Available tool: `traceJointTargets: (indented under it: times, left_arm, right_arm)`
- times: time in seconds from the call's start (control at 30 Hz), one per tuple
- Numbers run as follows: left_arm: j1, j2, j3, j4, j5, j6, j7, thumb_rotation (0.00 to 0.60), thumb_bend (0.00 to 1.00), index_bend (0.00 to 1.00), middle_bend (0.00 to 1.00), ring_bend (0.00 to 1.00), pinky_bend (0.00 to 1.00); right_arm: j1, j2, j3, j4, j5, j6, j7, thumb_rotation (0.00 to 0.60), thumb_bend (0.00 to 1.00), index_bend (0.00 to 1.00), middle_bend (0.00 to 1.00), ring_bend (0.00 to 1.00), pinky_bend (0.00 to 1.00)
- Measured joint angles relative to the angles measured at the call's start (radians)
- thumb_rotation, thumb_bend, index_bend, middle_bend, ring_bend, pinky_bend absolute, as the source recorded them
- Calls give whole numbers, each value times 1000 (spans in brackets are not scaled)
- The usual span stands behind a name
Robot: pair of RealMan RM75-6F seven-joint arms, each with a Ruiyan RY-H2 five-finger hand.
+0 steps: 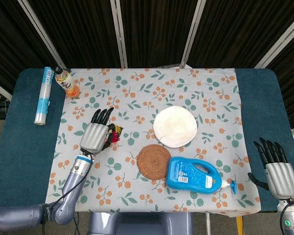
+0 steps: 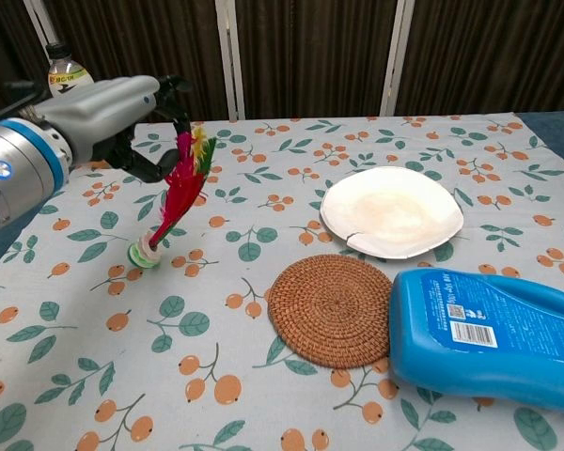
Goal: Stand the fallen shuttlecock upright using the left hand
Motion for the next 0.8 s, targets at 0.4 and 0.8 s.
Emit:
traceJointTargets:
  times: [0.4,0.8]
  left_arm:
    - [51,139,18,-128,56,34,-63,600,571,617,12,0,0]
    - [64,145,33,-105,22,24,-104,600,570,616,12,0,0]
  right_arm:
    - [-1,8,7,-33,51,-30,-25,600,121,65,0,0,0]
    - [-2,9,9,-36,55,-33,-31,600,121,65,0,0,0]
